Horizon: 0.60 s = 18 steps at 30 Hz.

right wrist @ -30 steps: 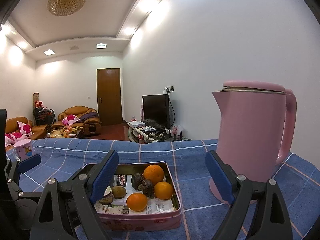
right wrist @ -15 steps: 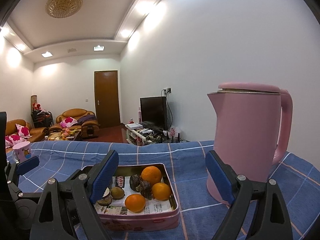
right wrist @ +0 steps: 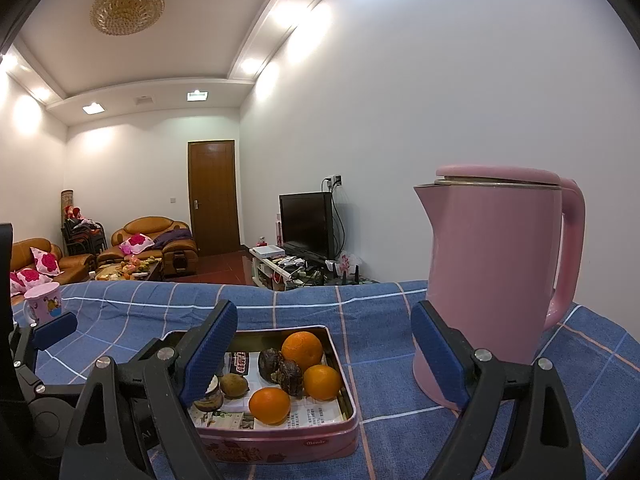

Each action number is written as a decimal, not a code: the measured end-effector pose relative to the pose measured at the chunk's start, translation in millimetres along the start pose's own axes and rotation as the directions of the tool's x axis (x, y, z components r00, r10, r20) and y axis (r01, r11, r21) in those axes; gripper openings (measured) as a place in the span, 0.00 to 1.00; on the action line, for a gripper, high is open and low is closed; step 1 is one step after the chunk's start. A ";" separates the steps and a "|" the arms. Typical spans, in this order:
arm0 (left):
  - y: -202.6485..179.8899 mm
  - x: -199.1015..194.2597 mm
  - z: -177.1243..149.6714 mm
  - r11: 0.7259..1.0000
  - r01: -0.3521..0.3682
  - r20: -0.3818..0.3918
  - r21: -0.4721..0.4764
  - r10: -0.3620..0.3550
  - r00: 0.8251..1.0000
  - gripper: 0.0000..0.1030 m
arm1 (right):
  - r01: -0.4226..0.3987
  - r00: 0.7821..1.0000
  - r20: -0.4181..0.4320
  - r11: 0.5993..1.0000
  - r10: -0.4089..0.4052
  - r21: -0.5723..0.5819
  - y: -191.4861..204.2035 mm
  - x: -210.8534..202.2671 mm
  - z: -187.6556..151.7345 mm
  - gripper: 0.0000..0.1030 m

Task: Organize fruits

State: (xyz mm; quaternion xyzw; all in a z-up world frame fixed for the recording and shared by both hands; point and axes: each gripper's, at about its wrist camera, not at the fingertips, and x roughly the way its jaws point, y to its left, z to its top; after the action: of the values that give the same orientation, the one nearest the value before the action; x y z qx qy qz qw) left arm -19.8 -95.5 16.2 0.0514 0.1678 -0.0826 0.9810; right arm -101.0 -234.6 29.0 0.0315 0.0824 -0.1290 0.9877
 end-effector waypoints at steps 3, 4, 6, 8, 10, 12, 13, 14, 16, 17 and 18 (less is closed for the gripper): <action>-0.2 0.1 -0.1 1.000 0.000 -0.001 -0.001 0.000 1.000 1.00 | 0.000 1.000 0.000 1.000 0.000 -0.001 -0.4 0.4 0.0 0.87; -0.3 0.1 -0.2 1.000 0.000 -0.001 -0.001 0.000 1.000 1.00 | 0.000 1.000 0.000 1.000 0.000 -0.001 -0.3 0.4 0.0 0.87; -0.3 0.1 -0.2 1.000 0.000 -0.001 -0.002 0.000 1.000 1.00 | 0.000 1.000 0.000 1.000 0.000 0.000 -0.3 0.3 0.0 0.87; -0.4 0.1 -0.3 1.000 0.000 0.000 -0.001 0.000 1.000 1.00 | 0.000 1.000 -0.001 1.000 0.000 0.000 -0.3 0.3 0.0 0.87; -0.5 0.2 -0.3 1.000 0.000 -0.001 -0.001 0.000 1.000 1.00 | 0.001 1.000 -0.001 1.000 -0.001 0.001 -0.6 0.7 0.2 0.87; -0.4 0.2 -0.3 1.000 0.000 -0.001 -0.001 0.000 1.000 1.00 | 0.002 1.000 -0.001 1.000 -0.002 0.000 -0.6 0.8 0.2 0.87; -0.4 0.3 -0.4 1.000 0.000 -0.002 -0.001 0.000 1.000 1.00 | 0.001 1.000 -0.001 1.000 -0.001 0.000 -0.7 0.8 0.2 0.87; 0.2 0.5 -0.4 1.000 -0.002 -0.004 -0.002 0.002 1.000 1.00 | 0.001 1.000 -0.001 1.000 -0.001 0.000 -0.9 0.6 0.1 0.87; 2.2 0.4 0.0 1.000 -0.006 -0.008 -0.007 0.006 1.000 1.00 | 0.001 1.000 -0.002 1.000 -0.001 0.000 -1.1 0.8 0.1 0.87; 3.3 0.8 0.6 1.000 -0.007 -0.011 -0.010 0.006 1.000 1.00 | 0.001 1.000 -0.002 1.000 -0.001 0.000 -0.7 0.8 0.2 0.87; 4.9 1.4 0.6 1.000 -0.005 -0.017 -0.015 0.005 1.000 1.00 | 0.002 1.000 -0.002 1.000 -0.002 0.000 -0.7 0.8 0.2 0.87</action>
State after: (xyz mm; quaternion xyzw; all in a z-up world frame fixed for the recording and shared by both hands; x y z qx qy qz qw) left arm -17.5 -91.0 16.6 0.0449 0.1764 -0.0783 0.9802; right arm -100.4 -235.5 29.0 0.0316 0.0833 -0.1298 0.9875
